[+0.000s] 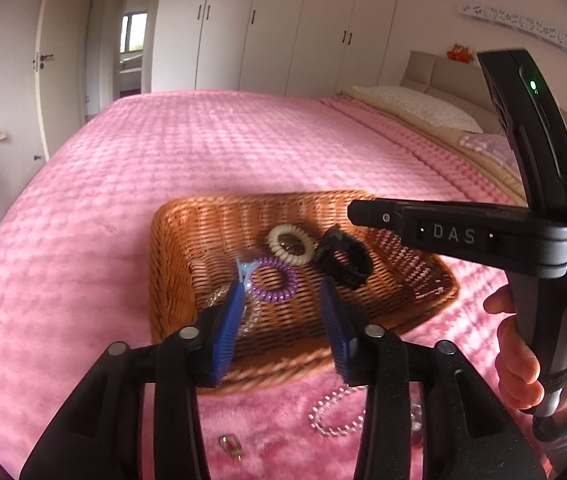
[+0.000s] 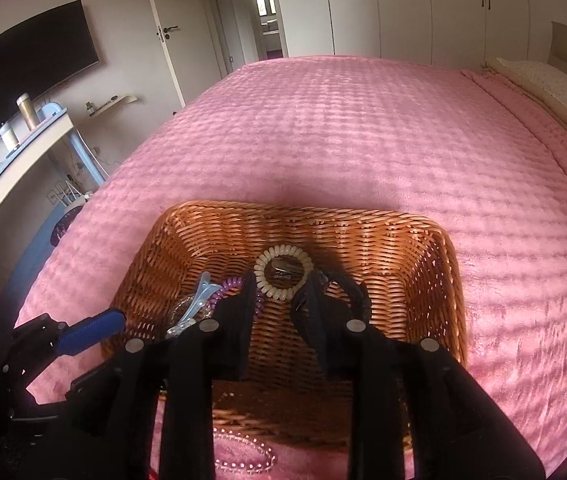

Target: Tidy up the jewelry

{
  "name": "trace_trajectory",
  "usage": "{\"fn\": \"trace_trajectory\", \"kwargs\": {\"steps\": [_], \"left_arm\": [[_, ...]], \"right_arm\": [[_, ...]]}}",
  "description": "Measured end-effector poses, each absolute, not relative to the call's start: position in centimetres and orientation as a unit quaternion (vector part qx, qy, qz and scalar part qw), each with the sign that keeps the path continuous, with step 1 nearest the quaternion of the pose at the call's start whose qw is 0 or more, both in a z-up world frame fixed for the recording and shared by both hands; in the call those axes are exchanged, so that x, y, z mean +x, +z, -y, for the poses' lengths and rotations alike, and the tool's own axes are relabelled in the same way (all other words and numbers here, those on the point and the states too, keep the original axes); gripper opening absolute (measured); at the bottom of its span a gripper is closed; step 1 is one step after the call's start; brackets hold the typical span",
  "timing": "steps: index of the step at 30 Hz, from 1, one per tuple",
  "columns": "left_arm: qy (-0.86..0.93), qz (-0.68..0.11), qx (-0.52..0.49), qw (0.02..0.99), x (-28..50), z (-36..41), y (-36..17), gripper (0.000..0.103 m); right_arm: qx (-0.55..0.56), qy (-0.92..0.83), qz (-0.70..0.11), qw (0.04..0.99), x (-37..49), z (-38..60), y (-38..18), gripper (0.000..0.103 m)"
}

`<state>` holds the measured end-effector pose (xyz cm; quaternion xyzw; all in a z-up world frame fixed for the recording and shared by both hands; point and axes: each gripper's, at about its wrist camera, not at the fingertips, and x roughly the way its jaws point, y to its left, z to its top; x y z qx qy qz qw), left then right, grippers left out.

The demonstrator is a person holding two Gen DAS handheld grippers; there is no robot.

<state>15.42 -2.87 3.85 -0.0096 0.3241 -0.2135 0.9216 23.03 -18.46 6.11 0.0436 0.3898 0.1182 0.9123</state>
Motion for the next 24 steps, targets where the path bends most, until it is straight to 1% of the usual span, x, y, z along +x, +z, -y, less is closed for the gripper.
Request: {"fn": "trace_trajectory", "kwargs": {"steps": [1,2,7,12,17,20,24], "left_arm": [[-0.215,-0.317,-0.01,0.924,14.6,2.7,4.5,0.043],[-0.216,-0.312,-0.011,0.925,14.0,2.6,5.0,0.043],[-0.221,-0.287,-0.015,0.932,9.8,1.3,7.2,0.043],[-0.218,-0.286,-0.033,0.933,6.6,-0.6,7.3,0.043],[-0.21,-0.317,-0.062,0.923,4.6,-2.7,4.6,0.043],[-0.207,-0.352,-0.083,0.909,4.0,-3.6,1.7,0.041],[-0.204,-0.403,-0.109,0.886,3.9,-4.1,-2.0,0.041]], "right_arm": [[0.044,0.121,-0.383,0.915,21.9,18.6,6.7,0.032],[0.045,0.123,-0.378,0.916,21.0,18.8,7.1,0.032],[0.057,0.136,-0.368,0.918,16.4,19.8,8.2,0.033],[0.069,0.144,-0.376,0.913,12.5,20.2,7.1,0.035],[0.082,0.141,-0.398,0.903,9.0,20.4,3.9,0.035],[0.103,0.144,-0.42,0.89,7.7,20.8,1.4,0.035],[0.142,0.125,-0.44,0.878,5.8,22.0,-1.5,0.035]]}}
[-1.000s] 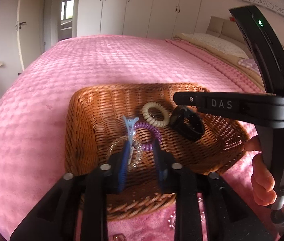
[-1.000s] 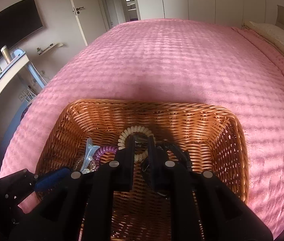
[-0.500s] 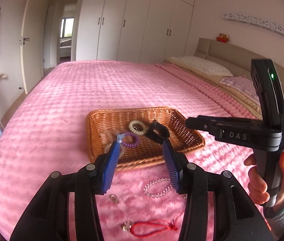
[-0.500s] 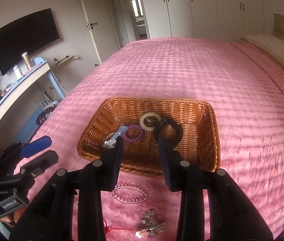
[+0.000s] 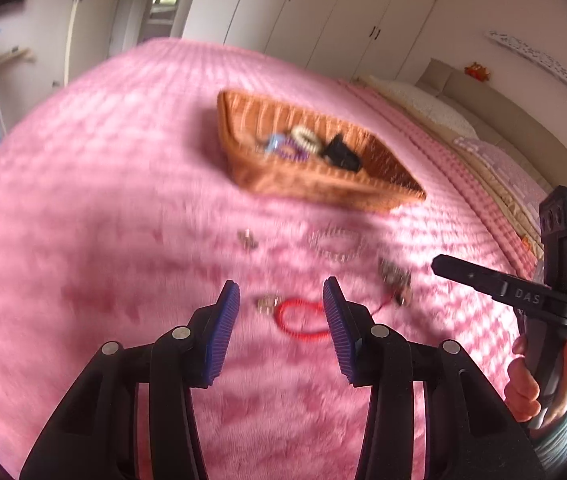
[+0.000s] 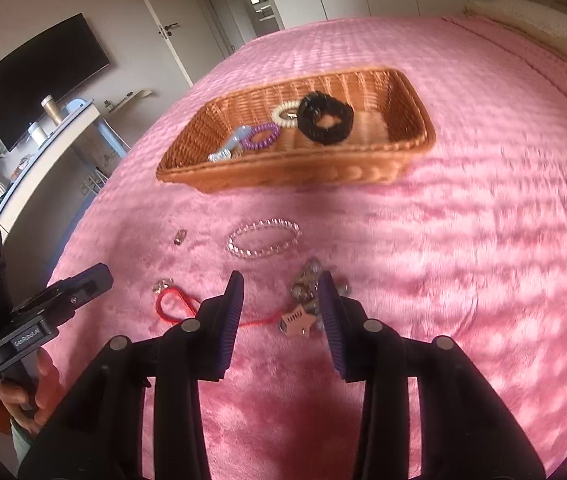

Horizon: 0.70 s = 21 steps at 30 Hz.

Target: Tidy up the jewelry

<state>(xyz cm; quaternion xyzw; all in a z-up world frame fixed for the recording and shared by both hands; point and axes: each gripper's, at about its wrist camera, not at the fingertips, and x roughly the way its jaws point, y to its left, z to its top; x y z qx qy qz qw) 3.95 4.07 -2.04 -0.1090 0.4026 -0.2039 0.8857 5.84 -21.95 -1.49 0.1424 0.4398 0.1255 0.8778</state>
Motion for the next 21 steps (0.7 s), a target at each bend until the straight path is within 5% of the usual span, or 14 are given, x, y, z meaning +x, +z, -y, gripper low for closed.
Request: {"fn": "trace_trajectory", "kwargs": {"steps": [7,21], "left_arm": [[-0.202,-0.443,-0.119,0.865,4.5,-3.2,-5.3,0.031],[-0.194,-0.44,-0.088,0.873,4.8,-1.8,-5.6,0.031]], "right_arm": [[0.165,0.115,-0.463,0.863,4.7,20.7,-4.1,0.035],[0.205,0.053,-0.475,0.854,7.1,20.0,-5.7,0.038]]}}
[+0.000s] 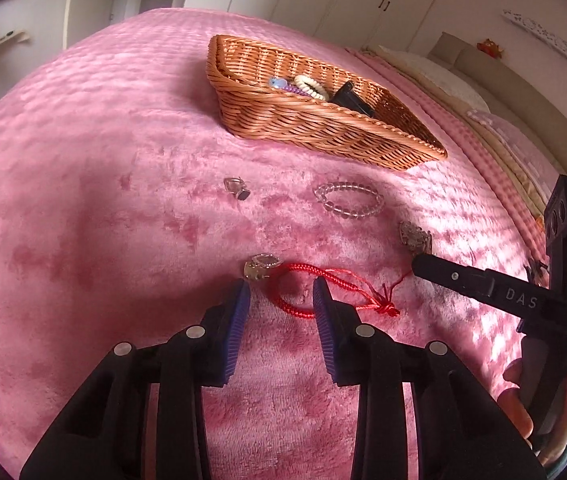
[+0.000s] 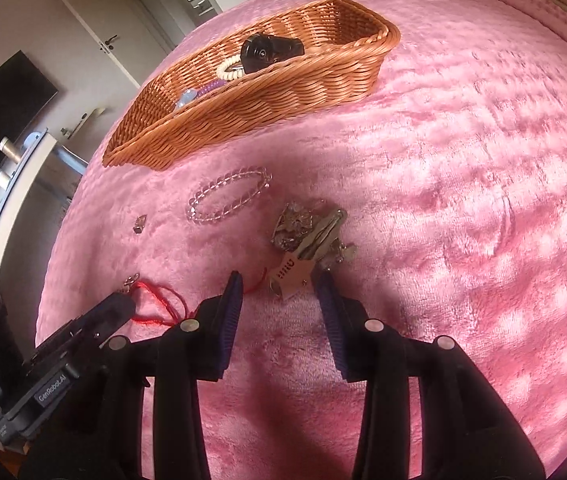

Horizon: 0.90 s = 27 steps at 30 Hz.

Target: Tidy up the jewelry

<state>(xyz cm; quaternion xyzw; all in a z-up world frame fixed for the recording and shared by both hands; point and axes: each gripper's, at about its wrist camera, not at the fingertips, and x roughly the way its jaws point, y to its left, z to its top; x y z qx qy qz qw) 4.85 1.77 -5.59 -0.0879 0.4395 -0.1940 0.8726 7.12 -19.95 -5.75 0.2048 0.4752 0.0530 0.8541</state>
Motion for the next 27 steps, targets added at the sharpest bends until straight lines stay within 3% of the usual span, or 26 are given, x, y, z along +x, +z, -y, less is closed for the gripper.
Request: {"fn": "trace_trajectory", "kwargs": {"steps": [4,7,12,16,27], "left_arm": [[-0.197,-0.438,-0.086,0.873,4.8,-1.8,-5.7,0.031],[-0.194,-0.439,-0.082,0.874,4.8,-1.6,-5.7,0.031],[-0.164,-0.44,-0.043,0.882,4.5,-0.6,-5.7,0.02],[-0.15,-0.441,-0.007,0.885,3.9,0.1,-5.5,0.003],[-0.209,-0.448,0.031,0.869,0.0,-0.7,-5.2,0.003]], "right_arm": [[0.195,0.043,-0.47,0.86,7.3,19.7,-5.9,0.038],[0.182,0.034,-0.467,0.865,7.1,20.0,-5.9,0.021],[0.166,0.058,-0.467,0.867,5.9,21.0,-5.4,0.021],[0.131,0.09,-0.477,0.864,4.6,21.5,-5.0,0.021],[0.024,0.113,-0.485,0.867,0.9,22.8,-4.3,0.021]]}}
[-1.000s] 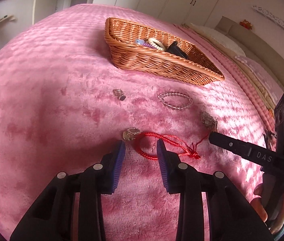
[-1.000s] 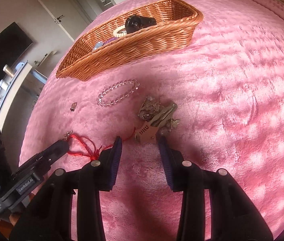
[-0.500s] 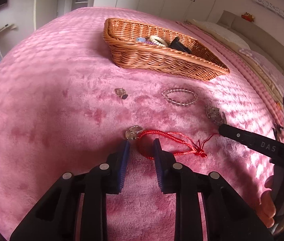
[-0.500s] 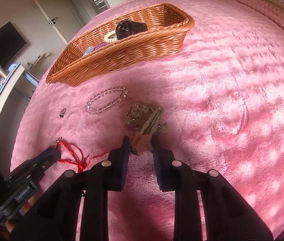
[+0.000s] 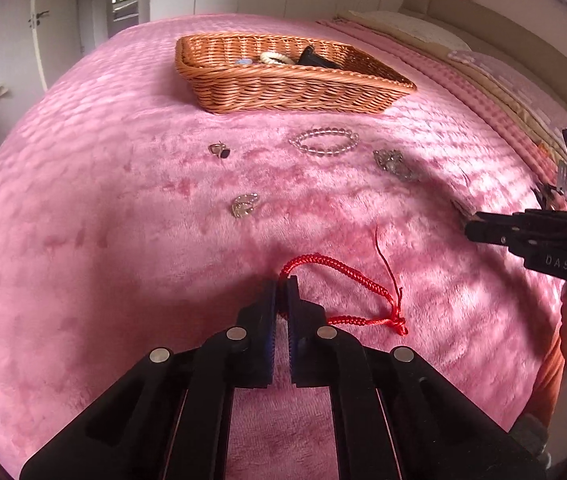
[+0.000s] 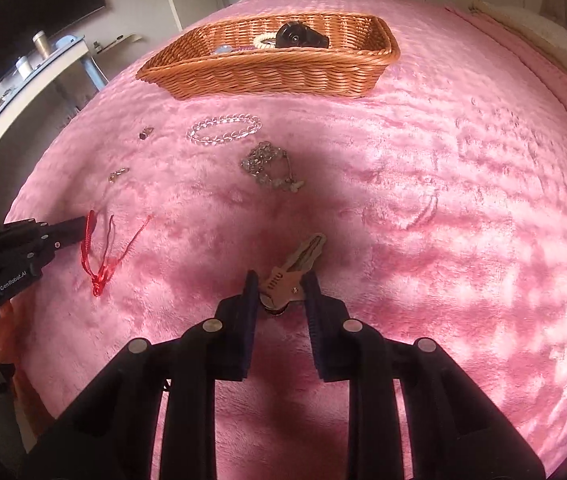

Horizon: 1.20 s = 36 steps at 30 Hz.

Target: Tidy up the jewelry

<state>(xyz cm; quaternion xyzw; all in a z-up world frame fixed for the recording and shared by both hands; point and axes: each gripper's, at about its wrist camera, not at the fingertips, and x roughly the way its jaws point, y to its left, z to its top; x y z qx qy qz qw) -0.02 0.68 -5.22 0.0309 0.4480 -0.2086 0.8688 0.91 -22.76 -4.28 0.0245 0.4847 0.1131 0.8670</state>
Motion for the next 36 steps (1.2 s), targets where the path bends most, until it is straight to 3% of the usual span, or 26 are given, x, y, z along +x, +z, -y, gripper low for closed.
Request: {"fn": "trace_trajectory", "kwargs": {"steps": [4,8,13,17,19,20,22,36], "left_arm": [[-0.205,-0.447,0.01,0.871,-0.2,-1.0,-5.4,0.005],[-0.202,-0.445,-0.011,0.873,-0.5,-1.2,-5.5,0.019],[-0.188,-0.437,0.011,0.88,-0.6,-0.1,-5.7,0.024],[-0.181,-0.433,0.025,0.883,-0.7,0.3,-5.8,0.024],[-0.18,-0.432,0.02,0.884,-0.8,0.0,-5.8,0.02],[-0.175,-0.431,0.018,0.885,-0.7,-0.1,-5.8,0.012],[-0.171,-0.43,0.01,0.886,-0.7,-0.4,-5.9,0.002],[-0.191,-0.358,-0.04,0.913,-0.6,-1.3,-0.5,0.002]], "right_arm": [[0.055,0.108,-0.489,0.864,0.9,23.6,-4.7,0.022],[0.093,0.106,-0.482,0.865,0.3,23.9,-5.0,0.043],[0.108,0.062,-0.462,0.878,0.0,23.4,-5.4,0.043],[0.081,0.021,-0.452,0.888,0.5,22.2,-5.6,0.04],[0.061,0.014,-0.447,0.892,0.5,21.6,-5.5,0.021],[0.054,0.014,-0.443,0.895,0.4,21.4,-5.4,0.02],[0.049,0.018,-0.438,0.897,0.2,21.3,-5.3,0.02],[0.067,0.054,-0.374,0.923,-0.6,22.5,0.7,0.02]]}}
